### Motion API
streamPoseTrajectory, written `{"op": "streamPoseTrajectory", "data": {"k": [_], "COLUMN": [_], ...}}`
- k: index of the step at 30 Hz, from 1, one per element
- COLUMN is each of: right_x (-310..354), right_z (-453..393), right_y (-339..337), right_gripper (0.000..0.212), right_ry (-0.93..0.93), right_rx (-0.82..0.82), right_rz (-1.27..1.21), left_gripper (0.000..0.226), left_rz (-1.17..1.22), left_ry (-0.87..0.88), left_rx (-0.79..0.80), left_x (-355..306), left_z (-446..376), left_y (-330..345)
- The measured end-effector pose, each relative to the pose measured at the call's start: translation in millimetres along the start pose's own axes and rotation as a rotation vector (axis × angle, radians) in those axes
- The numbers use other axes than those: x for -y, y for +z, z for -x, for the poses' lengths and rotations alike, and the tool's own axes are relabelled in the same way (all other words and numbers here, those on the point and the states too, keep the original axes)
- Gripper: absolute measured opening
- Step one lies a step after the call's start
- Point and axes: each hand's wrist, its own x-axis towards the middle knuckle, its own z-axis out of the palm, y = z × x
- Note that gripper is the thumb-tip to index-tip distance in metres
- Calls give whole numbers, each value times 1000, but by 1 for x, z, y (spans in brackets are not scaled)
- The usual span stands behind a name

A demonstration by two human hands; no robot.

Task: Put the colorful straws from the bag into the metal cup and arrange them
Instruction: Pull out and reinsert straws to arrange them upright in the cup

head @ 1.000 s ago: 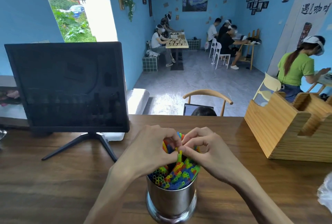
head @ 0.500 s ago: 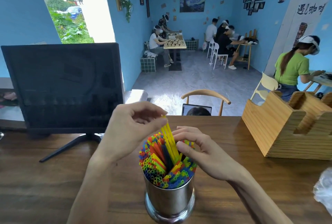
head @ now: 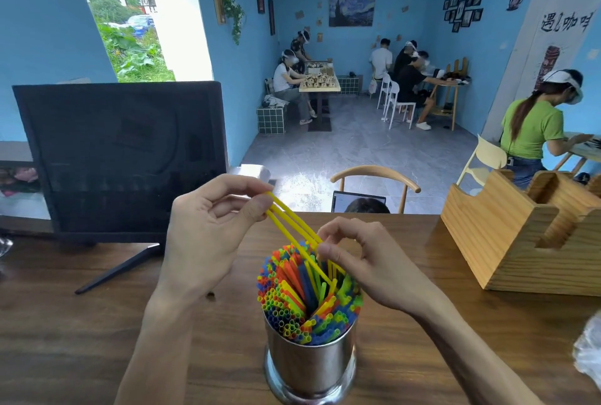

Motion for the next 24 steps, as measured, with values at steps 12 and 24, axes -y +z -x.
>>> {"op": "streamPoseTrajectory", "data": {"k": [12, 24], "right_x": [2, 22], "right_z": [-5, -24], "right_y": [-29, -48], "right_gripper": [18, 25], "right_ry": [284, -85], "right_rx": [-309, -577], "right_rz": [-864, -604], "left_gripper": [15, 22], "left_rz": [-24, -348], "left_ry": [-25, -55], "left_rx": [49, 236], "left_x": [2, 7], "left_z": [3, 15], "left_y": [-14, 2]}}
